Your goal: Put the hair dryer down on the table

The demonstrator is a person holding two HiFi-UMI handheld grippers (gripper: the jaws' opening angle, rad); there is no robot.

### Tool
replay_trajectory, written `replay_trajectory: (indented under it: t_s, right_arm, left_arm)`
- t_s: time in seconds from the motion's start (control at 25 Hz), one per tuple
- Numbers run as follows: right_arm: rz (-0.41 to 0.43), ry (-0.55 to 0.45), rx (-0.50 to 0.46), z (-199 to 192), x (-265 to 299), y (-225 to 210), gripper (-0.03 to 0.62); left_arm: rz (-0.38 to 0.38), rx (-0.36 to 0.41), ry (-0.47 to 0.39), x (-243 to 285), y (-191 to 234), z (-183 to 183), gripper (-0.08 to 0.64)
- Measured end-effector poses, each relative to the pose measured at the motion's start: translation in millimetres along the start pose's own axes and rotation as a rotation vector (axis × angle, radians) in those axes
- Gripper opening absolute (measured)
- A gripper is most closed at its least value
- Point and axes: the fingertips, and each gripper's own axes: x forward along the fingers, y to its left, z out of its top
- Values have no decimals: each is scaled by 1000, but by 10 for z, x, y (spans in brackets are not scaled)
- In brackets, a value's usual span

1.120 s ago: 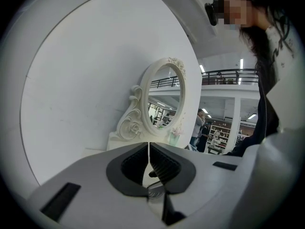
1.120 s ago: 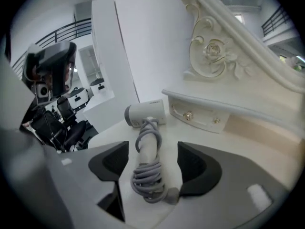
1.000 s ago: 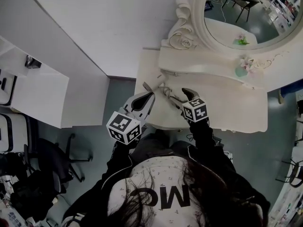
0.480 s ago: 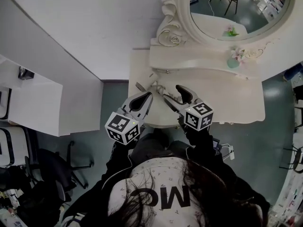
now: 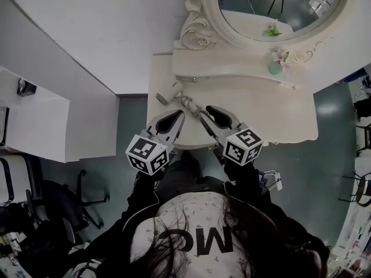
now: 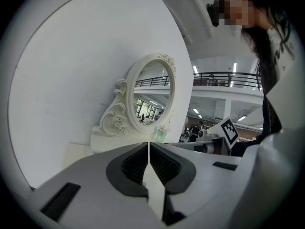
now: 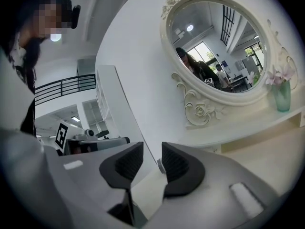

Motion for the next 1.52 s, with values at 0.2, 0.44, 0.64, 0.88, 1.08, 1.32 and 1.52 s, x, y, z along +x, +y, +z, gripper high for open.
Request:
replay_trajectory:
  t_s: [0.2,0.44,0.64,0.88,1.08,1.32,1.52]
  right_arm:
    - [19,-10,-14,8,-280,90,73]
    - [35,-18,-16,-75,-750,224,49]
    - [54,-27,-18,-240,-1193,382,40]
    - [71,-8,-24,-518,-1766,576,28]
    - [78,-10,-25,-645,-2127,721,28]
    - [90,-21,-15,-709,-2340,816,28]
    - [111,-25,-5,-748,-2349,905,28]
  left_arm:
    - [12,15,-13,-38,-297,-22,-5]
    - [46,27,-16,-141,-739,-150,-5]
    - [61,39,-12,-287,-1187,-354,-5]
    - [72,35,-17,-458,-1741,-648,-5]
    - [70,41,-10,-583,-2124,-810,-5]
    - [75,60,0,-713,-2398,-868,-5]
    - [90,72,14,-787,-2439,-875,-5]
